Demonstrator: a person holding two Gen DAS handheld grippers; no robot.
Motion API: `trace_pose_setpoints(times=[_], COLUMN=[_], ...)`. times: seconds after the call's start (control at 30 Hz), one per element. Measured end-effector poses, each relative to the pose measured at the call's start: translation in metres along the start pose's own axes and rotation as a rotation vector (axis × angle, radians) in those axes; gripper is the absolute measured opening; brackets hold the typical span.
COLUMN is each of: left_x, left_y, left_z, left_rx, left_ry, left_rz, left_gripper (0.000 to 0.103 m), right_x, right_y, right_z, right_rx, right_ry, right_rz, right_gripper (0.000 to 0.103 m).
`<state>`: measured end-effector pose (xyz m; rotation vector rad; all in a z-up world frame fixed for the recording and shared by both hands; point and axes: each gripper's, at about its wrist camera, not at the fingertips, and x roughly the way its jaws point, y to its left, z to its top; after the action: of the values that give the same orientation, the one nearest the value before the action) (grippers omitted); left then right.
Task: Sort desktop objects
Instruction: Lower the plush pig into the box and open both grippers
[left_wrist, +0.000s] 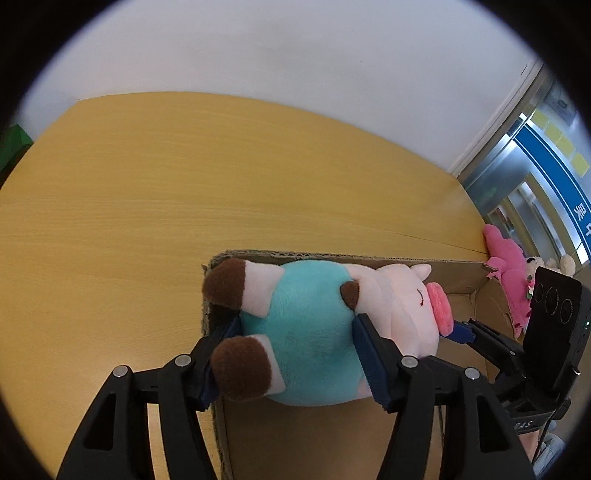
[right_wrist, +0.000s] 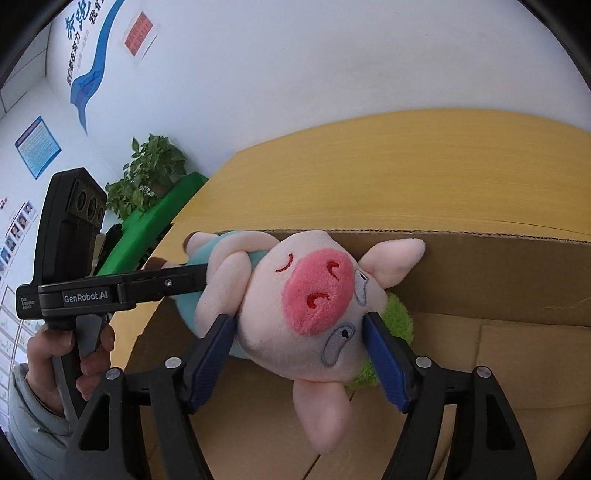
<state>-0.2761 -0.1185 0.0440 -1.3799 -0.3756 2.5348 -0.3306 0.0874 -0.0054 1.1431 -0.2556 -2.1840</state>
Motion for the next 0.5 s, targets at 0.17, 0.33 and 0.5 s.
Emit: trace_pose_setpoints(times=[0.17, 0.33, 0.5], left_x=[-0.067, -0.145, -0.204], left_y=[-0.012, -0.047, -0.086], left_z=[-0.005, -0.041, -0.102], left_rx=[0.02, 0.144, 0.247], left_ry=[-0.142, -0.289, -0.422], left_rz=[-0.005, 0.002, 0.018], left_gripper=[0.062, 0.064, 0.079], right_x=[-0.04, -0.133, -0.23], right_y=[0.033, 0.081, 0.098], right_z=[0.013, -0.002, -0.072], right_rx=[-0.032, -0.175, -0.255], right_ry=[-0.05, -0.15, -0.269], right_rz=[-0.025, -0.137, -0.308], right_gripper=[0.092, 0.103, 0.103])
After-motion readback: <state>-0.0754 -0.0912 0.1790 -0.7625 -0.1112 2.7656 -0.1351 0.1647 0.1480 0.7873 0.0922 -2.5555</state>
